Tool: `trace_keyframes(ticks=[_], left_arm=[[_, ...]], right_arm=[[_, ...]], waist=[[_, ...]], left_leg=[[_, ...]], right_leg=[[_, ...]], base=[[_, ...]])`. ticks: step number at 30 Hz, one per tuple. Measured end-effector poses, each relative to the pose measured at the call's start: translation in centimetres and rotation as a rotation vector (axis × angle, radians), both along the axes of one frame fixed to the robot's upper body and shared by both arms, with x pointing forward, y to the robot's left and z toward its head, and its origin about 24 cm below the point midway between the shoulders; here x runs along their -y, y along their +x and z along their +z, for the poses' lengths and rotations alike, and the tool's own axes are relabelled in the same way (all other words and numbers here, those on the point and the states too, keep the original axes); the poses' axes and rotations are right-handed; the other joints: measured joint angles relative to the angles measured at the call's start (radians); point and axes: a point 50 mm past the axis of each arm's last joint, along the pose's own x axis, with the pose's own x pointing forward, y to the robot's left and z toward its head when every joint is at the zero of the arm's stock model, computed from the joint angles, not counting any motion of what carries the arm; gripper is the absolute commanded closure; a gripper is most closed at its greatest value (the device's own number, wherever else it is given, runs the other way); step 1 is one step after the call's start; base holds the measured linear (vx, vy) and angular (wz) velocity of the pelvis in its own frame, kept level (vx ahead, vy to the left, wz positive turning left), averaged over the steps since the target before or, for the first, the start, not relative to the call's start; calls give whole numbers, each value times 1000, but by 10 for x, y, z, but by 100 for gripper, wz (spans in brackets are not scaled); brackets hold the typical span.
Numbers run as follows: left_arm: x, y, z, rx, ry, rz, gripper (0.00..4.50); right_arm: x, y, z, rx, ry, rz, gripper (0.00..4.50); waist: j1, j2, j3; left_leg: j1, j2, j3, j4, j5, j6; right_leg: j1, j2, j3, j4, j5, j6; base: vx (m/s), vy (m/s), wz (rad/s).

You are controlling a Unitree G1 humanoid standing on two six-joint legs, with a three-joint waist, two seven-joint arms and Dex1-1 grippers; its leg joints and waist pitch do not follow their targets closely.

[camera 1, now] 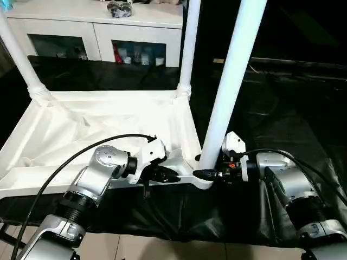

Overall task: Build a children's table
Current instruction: Rotate leg to tighten

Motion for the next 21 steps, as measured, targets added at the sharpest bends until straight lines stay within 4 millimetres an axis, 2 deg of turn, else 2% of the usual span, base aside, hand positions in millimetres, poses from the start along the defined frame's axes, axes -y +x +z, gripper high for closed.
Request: trace_keyframes(ticks=[6,8,11,14,16,17,21], left_arm=[[2,2,-3,6,-7,39,450],[7,10,-4,39,3,124,450],[22,23,-6,74,10,255,450],[33,28,-8,81,11,339,450],[39,32,-7,91,14,378,450],[43,34,-8,95,14,396,450],[45,35,-7,106,20,413,450]], right_arm=[[-1,1,-3,10,10,-73,244],[-7,11,-7,20,31,-237,246],[-14,28,-12,31,47,-502,249],[-21,36,-15,32,53,-670,251],[-25,41,-14,36,50,-758,251],[-27,44,-14,31,54,-806,251],[-32,48,-13,20,62,-863,251]], waist=[[0,-3,-2],[-12,-8,-4],[-31,-8,-4],[-47,-7,-5],[-50,-6,-4],[-51,-1,-4],[-55,3,-3]], left_leg=[[2,0,0,0,0,0],[3,0,-1,2,0,0],[2,-1,-1,5,0,0],[2,-1,-3,8,0,0],[2,-1,-6,8,0,0],[2,-1,-11,8,0,0],[2,-1,-16,8,0,1]], right_leg=[[2,0,0,0,0,1],[3,0,0,0,-1,1],[4,-1,-3,-5,-1,2],[7,-1,-6,-9,-1,2],[8,-1,-10,-15,-1,2],[11,-1,-16,-24,-1,2],[17,-2,-24,-35,-1,2]], base=[[0,0,0],[0,0,0],[0,0,0],[0,0,0],[0,0,0],[0,0,0],[0,0,0]])
